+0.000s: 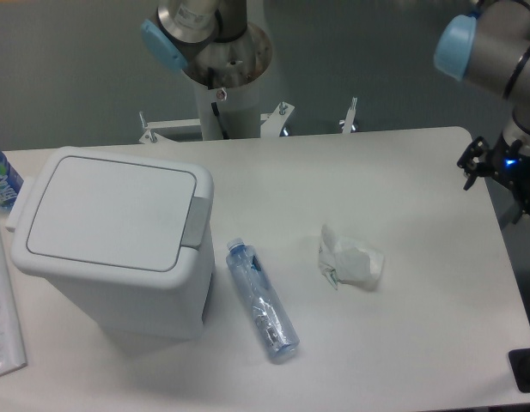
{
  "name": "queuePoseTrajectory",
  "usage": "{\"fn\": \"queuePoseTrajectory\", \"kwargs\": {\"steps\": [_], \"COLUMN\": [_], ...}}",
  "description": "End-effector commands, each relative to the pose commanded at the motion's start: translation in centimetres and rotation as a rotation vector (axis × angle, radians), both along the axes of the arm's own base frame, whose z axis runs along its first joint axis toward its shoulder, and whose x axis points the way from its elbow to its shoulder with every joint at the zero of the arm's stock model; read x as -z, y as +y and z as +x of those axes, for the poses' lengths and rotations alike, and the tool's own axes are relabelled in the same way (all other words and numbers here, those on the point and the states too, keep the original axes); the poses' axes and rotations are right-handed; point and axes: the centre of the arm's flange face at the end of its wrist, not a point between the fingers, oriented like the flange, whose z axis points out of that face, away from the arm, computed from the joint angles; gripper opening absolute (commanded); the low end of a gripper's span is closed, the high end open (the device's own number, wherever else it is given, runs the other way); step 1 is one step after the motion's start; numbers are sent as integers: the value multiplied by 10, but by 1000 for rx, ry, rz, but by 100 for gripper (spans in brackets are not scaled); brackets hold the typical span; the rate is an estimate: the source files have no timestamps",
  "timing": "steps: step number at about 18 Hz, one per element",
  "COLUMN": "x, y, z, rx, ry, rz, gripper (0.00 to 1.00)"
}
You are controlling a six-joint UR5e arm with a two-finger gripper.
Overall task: Open the trash can
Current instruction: 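Raise the gripper and swing it toward the white trash can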
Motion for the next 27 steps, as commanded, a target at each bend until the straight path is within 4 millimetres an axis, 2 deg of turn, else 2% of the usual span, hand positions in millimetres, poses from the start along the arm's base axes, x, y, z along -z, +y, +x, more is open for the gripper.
{"fn": "queuePoseTrajectory", "kwargs": {"steps": [2,5,8,10,12,14,19,21,23,27], "x": [7,27,38,33,38,36,7,-7,-20,-64], "y": [11,10,-2,-3,-9,-29,-49,-54,-48,-27], "z": [9,23,29,40,40,31,40,47,58,80], "rx": [18,26,12,11,6,-36,-85,-177,-303,-491], "ry": [-16,-61,-96,-83,-94,-105,-80,-84,-108,-151], "rz": [-9,-22,-37,-36,-53,-5,29,84,177,362], "gripper": [100,100,100,100,100,100,100,100,100,100]}}
